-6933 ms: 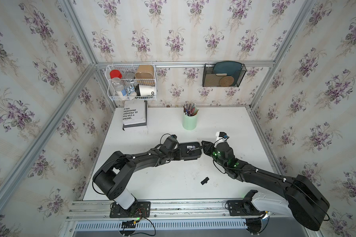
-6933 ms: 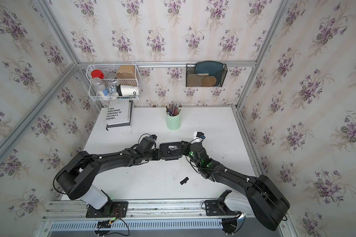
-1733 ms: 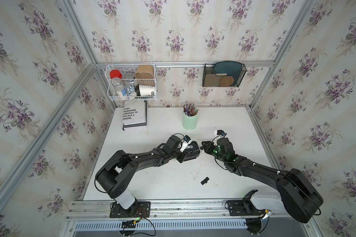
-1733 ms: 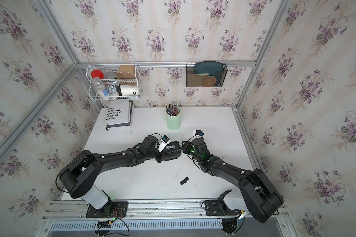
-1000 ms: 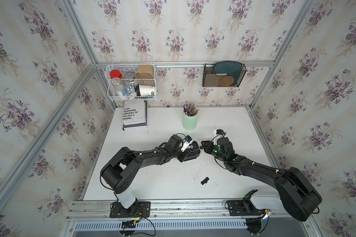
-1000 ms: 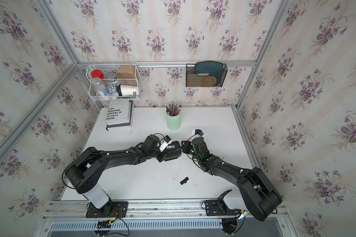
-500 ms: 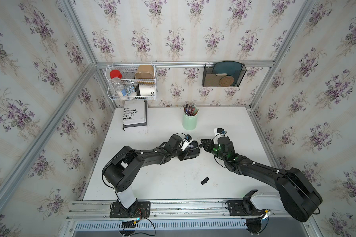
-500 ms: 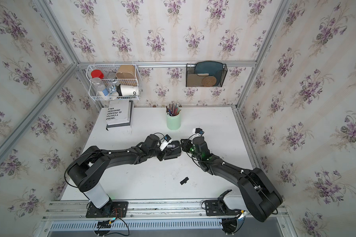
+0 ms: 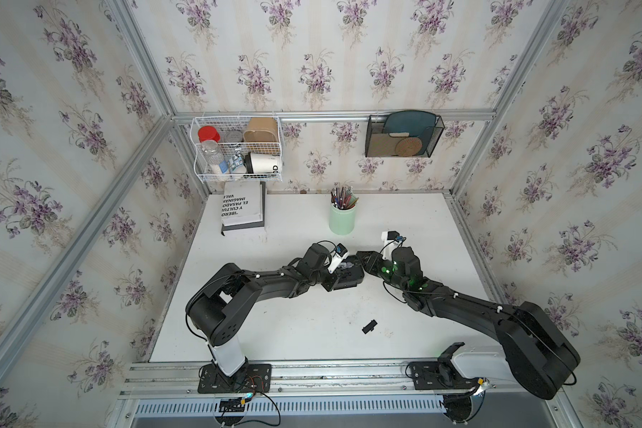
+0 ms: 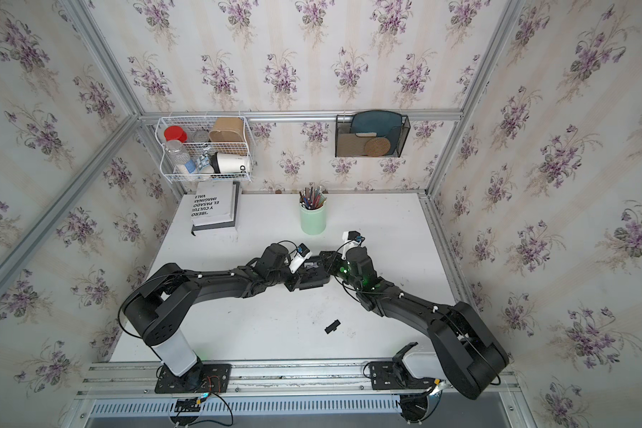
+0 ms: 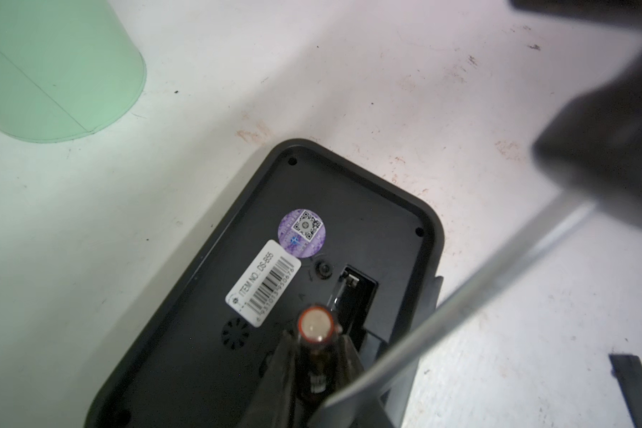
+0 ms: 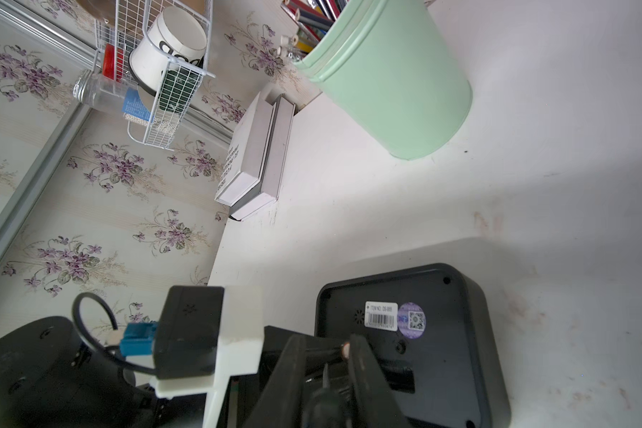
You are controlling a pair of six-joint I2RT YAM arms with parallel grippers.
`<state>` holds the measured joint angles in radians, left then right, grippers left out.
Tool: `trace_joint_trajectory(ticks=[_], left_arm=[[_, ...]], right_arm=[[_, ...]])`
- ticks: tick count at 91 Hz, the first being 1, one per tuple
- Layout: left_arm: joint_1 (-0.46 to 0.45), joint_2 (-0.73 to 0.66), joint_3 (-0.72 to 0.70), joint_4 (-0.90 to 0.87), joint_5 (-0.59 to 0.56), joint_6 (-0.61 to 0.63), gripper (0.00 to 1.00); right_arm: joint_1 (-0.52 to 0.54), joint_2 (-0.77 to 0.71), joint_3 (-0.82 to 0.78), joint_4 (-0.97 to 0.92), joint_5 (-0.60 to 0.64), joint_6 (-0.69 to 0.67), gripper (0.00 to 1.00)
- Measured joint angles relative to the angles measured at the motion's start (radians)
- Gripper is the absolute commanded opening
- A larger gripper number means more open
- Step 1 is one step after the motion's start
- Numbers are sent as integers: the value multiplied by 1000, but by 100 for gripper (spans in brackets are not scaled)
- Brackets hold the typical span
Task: Remove the battery from the alarm
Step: Release the battery from the alarm, then place the screwdriver at the center of the board, then remove the battery from the alarm.
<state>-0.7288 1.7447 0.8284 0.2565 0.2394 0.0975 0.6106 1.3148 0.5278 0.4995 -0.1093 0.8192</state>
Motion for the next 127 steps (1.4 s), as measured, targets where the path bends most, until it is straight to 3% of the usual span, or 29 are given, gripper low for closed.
trace_joint_trajectory(ticks=[30, 49, 66, 80, 107, 111, 118, 127], left_arm=[[0, -62, -20, -27, -7, -33, 14], [8, -152, -32, -21, -7, -80, 14], [50, -282, -84, -78, -102, -173, 15], [110, -349, -119, -201, -182, -270, 15], [163, -257, -167, -350, -219, -390, 17], [164, -245, -167, -353, -214, -397, 18], [166, -227, -160, -349, -208, -413, 23], [167, -217, -159, -359, -203, -418, 29]], right_arm=[[-30, -121, 39, -87, 47, -16, 0], [-180, -216, 40, -206, 87, -42, 0], [-325, -266, -92, -234, -25, 2, 0], [-377, -278, -190, -207, -116, 69, 0], [-434, -214, -311, -137, -204, 184, 35], [-435, -204, -315, -139, -209, 191, 37], [-437, -203, -315, -142, -209, 200, 54], [-439, -228, -300, -190, -199, 197, 63]])
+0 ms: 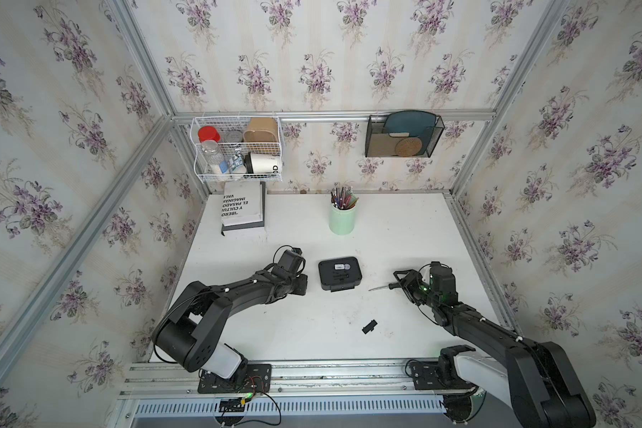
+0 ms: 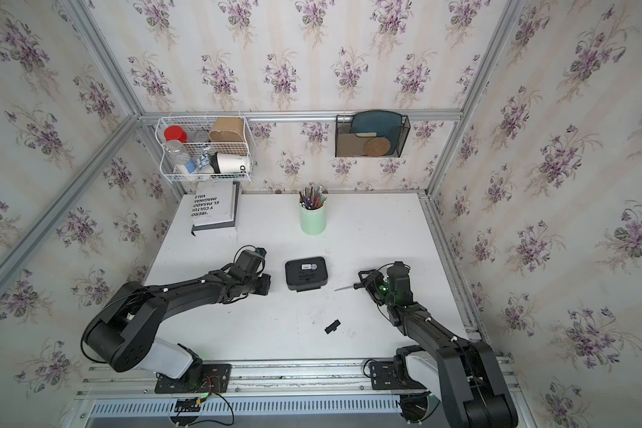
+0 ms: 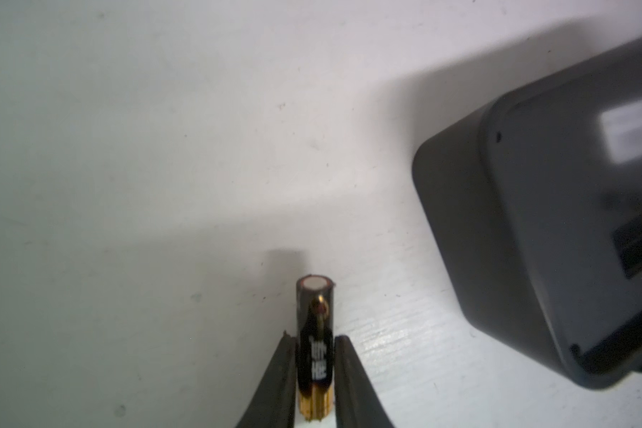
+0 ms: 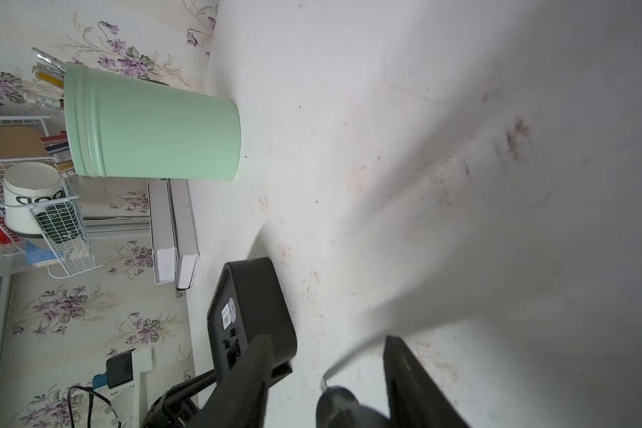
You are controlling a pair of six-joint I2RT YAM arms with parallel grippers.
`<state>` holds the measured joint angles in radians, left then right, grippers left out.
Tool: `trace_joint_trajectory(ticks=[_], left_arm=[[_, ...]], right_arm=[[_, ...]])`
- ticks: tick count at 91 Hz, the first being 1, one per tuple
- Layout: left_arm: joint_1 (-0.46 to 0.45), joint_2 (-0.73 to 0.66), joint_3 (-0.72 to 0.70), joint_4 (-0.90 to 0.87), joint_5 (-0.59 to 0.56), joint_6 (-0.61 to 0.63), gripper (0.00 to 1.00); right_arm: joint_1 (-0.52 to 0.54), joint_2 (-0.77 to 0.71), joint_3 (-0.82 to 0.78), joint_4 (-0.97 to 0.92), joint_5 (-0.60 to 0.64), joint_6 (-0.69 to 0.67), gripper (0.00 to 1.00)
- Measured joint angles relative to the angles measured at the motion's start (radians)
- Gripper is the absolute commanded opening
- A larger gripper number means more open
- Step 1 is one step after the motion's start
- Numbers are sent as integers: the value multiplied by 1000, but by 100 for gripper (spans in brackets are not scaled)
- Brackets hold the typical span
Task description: Remove the battery from the alarm
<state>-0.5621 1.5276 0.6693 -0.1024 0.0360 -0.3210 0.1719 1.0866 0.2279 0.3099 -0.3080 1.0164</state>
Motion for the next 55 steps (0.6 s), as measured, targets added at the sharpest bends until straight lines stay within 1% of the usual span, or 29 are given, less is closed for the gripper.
trace_joint_trajectory(ticks=[6, 22, 27, 32, 37, 44, 49, 55], left_arm=[[0, 0, -1, -5, 8, -6, 34], [0, -7, 7, -17, 14, -10, 43], [0, -23, 5, -24, 17, -10, 49], [0, -47, 2, -31, 19, -10, 50], [0, -72, 1, -37, 21, -12, 50], [0, -121, -2, -53, 24, -12, 51], [0, -164, -6, -58, 32, -12, 53], [0, -203, -12, -57, 44, -12, 53]], right_arm=[[0, -26, 23, -52, 11, -3, 74], [1, -106, 126, -262, 87, -47, 80], [7, -128, 169, -336, 110, -74, 84], [20, -143, 203, -401, 143, -98, 86], [40, -151, 232, -471, 166, -127, 86], [101, -156, 274, -570, 212, -161, 86], [170, -152, 303, -630, 247, -182, 84], [294, -134, 330, -687, 289, -195, 82]])
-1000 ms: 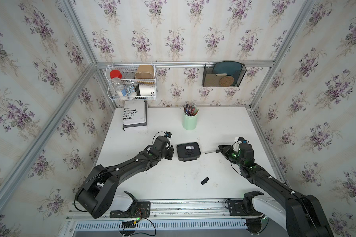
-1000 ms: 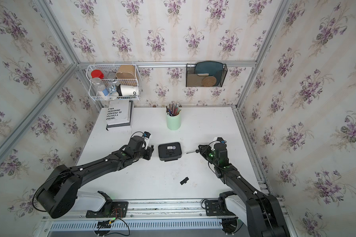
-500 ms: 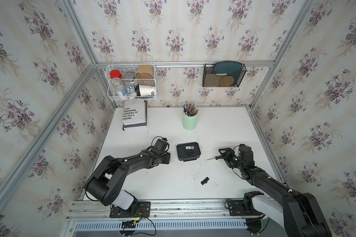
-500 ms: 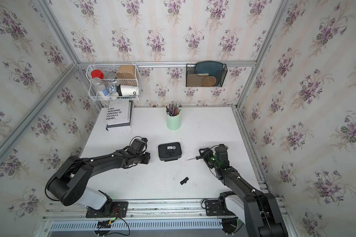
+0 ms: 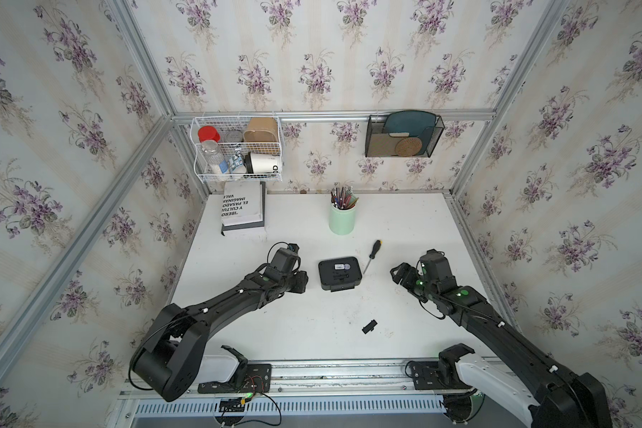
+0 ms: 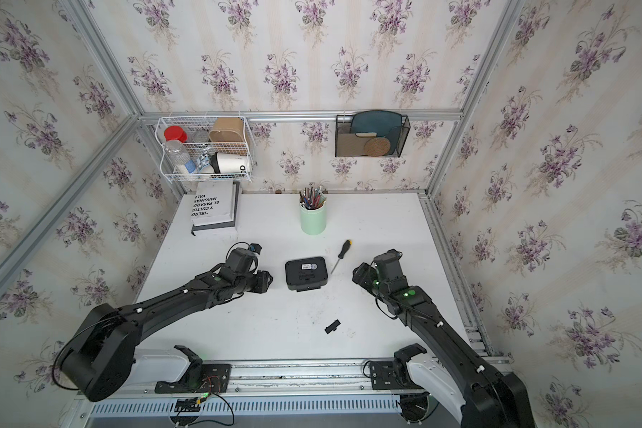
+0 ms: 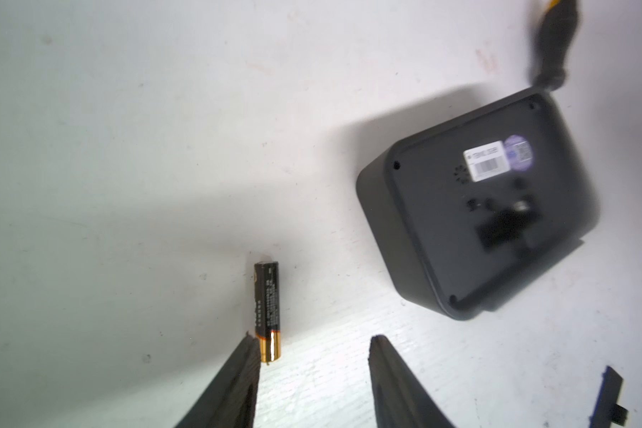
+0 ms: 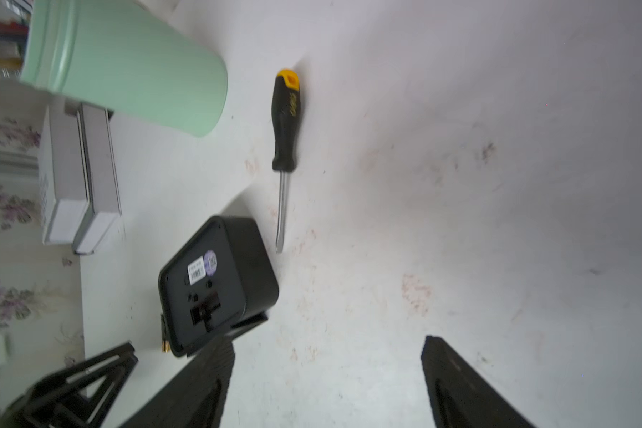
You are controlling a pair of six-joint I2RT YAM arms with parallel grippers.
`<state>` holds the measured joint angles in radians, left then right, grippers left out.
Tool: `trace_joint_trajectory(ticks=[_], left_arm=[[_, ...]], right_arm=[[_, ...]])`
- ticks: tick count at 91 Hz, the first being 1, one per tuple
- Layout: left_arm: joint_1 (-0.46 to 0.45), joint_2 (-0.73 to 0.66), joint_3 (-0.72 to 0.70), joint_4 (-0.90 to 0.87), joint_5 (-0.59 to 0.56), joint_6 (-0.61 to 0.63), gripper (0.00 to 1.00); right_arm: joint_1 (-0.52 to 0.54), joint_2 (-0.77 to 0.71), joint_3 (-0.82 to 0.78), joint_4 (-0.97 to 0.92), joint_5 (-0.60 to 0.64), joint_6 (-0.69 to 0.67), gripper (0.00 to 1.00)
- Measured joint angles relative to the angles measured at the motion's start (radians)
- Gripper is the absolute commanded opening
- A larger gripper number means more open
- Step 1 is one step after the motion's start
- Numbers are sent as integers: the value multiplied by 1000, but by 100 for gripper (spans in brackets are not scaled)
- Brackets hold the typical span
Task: Remove the battery from the alarm
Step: Remove the battery from the alarm, then pick up the cover from the center of the board.
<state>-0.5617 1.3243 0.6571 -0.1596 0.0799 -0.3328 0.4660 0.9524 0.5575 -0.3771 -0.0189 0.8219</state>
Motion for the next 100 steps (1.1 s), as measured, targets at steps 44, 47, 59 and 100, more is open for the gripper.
trace_joint_trajectory(ticks=[44, 47, 59, 100], left_arm=[[-280, -239, -116, 11, 46, 26, 52], [-299, -239, -124, 19, 37, 27, 52], [-328, -219, -140, 56, 17, 33, 52], [-329, -251, -213, 138, -75, -13, 52]], right_arm=[[457, 98, 3, -245, 106, 162, 62], [490, 116, 15, -259, 116, 187, 60], [619, 203, 69, -311, 172, 312, 55], [724, 457, 153, -219, 273, 595, 41]])
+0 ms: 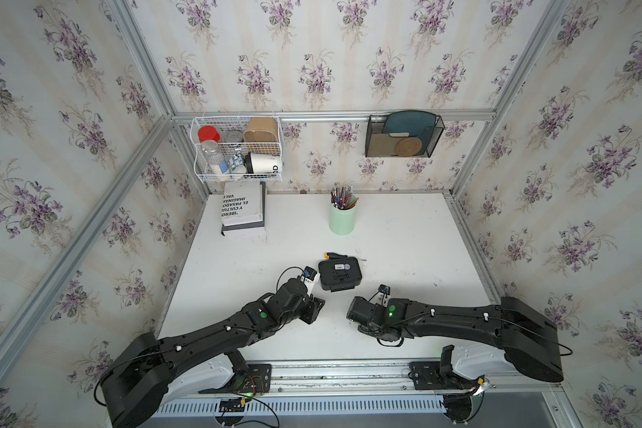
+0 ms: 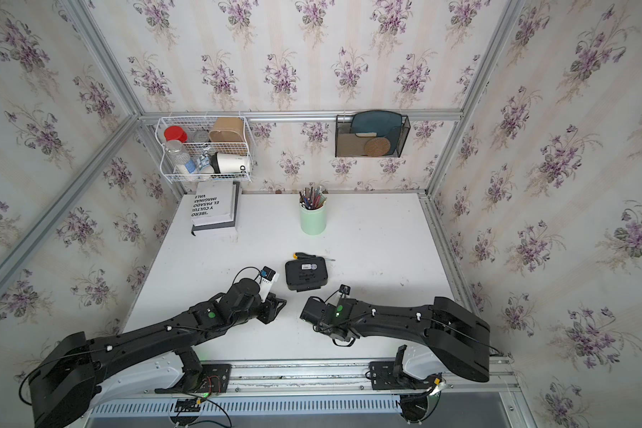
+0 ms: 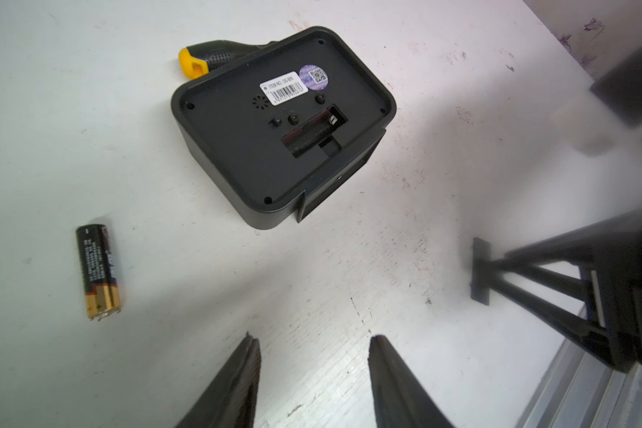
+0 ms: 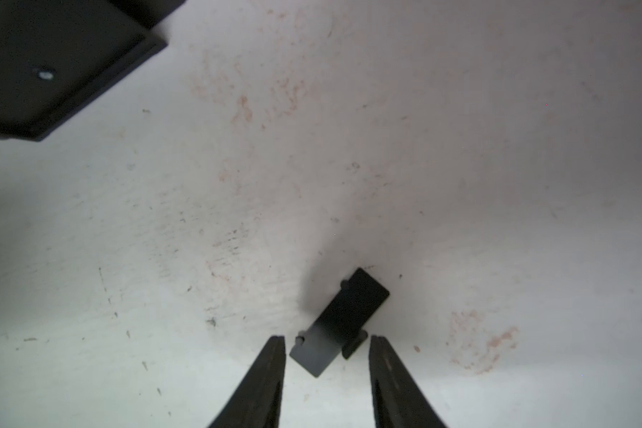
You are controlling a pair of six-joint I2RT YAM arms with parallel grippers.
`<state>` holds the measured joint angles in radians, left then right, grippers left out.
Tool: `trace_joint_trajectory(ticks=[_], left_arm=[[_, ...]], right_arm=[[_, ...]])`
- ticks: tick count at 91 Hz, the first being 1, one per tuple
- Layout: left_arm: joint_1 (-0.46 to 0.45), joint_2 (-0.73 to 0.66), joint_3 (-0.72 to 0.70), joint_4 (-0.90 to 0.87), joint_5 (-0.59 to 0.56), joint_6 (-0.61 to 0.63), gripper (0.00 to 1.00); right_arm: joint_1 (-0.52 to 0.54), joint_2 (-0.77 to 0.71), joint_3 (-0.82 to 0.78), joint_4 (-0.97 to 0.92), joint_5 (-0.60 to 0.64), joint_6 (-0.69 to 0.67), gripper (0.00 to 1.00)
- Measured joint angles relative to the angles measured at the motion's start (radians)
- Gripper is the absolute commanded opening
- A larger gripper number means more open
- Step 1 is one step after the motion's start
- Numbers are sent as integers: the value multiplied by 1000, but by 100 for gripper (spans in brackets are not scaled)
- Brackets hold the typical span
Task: Remove the battery from the alarm
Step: Pick up the cover from the center of the board.
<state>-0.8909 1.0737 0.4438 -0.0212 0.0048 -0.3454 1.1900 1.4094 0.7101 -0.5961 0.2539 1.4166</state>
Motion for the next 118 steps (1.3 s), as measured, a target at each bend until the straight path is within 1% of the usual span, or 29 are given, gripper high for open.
trace_joint_trajectory(ticks=[5, 22, 27, 54, 63, 80, 92, 99, 110, 118], left_arm=[[0, -12, -5, 0, -14, -2, 52], [1, -31, -21, -2, -45, -8, 52], [1, -31, -24, -3, -48, -8, 52], [8, -30, -26, -3, -60, -8, 52], [9, -35, -26, -6, -60, -8, 52], [11, -35, -27, -6, -60, -14, 52], [12, -33, -29, -7, -60, -15, 52], [13, -33, -29, -8, -60, -16, 52], [14, -36, -29, -16, -60, -19, 52], [14, -37, -28, -22, -60, -23, 52]], right_arm=[[0, 5, -4, 3, 3, 21, 38], [0, 8, -13, -7, 14, 71, 36], [0, 23, -13, -9, 14, 76, 33], [-6, 42, -13, -9, 22, 84, 30], [-6, 47, -14, -7, 23, 83, 24], [-6, 38, -31, 11, 26, 84, 25], [-6, 52, -22, 10, 30, 82, 23], [-6, 51, -22, 11, 34, 80, 15], [-6, 50, -22, 23, 41, 81, 13], [-6, 51, -21, 27, 43, 79, 10]])
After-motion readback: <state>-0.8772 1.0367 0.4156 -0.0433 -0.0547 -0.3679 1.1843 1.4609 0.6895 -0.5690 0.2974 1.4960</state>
